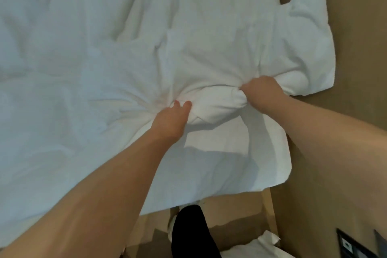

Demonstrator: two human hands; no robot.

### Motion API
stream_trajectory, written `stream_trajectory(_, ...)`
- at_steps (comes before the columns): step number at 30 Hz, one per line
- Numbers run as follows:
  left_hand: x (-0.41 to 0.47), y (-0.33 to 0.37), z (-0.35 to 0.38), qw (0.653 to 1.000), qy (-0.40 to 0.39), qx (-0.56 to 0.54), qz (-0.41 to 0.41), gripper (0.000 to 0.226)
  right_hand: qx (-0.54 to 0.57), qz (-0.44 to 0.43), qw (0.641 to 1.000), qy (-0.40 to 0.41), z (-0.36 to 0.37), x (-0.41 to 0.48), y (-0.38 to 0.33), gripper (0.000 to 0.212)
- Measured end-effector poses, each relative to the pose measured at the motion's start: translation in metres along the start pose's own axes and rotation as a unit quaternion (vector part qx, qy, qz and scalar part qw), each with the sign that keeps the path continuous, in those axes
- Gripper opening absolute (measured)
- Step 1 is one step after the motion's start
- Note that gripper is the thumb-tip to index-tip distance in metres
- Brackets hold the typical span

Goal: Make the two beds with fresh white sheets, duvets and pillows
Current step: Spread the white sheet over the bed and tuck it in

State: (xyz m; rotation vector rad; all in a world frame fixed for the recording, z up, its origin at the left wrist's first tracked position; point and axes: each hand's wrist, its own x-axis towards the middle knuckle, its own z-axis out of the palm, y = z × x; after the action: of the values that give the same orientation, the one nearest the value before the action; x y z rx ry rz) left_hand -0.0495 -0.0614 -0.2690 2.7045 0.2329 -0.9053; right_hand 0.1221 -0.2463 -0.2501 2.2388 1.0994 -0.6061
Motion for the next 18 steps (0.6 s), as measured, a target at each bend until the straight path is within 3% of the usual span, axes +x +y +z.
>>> stream_trajectory(4, -0.056, 0.040, 0.013, 0.991, -0.083, -0.024, 0.103, 0.063, -0.008, -0.016, 0.991, -0.132, 0.016, -0.094, 0.000, 0.030)
stream_trajectory(7, -0.095, 0.048, 0.029, 0.979, -0.167, -0.014, 0.114, 0.073, 0.049, -0.003, 0.969, -0.242, 0.044, -0.151, -0.029, 0.034)
stream_trajectory(11, -0.115, 0.050, 0.040, 0.968, -0.209, 0.015, 0.135, 0.077, 0.062, 0.039, 0.961, -0.268, 0.075, -0.188, -0.044, 0.078)
stream_trajectory(13, -0.111, 0.040, 0.043, 0.976, -0.175, 0.007, 0.130, 0.072, 0.076, 0.031, 0.949, -0.305, 0.074, -0.185, -0.047, 0.097)
stream_trajectory(15, -0.100, 0.030, 0.036, 0.992, -0.027, -0.020, 0.125, 0.048, 0.145, 0.036, 0.938, -0.311, 0.060, -0.170, -0.045, 0.081)
stream_trajectory(16, -0.092, 0.025, 0.030, 0.993, 0.043, -0.017, 0.109, 0.038, 0.180, 0.047, 0.943, -0.275, 0.051, -0.161, -0.042, 0.063)
stream_trajectory(18, -0.073, 0.017, 0.010, 0.995, 0.088, -0.011, 0.041, 0.041, 0.203, 0.093, 0.969, -0.106, 0.036, -0.141, -0.030, 0.036)
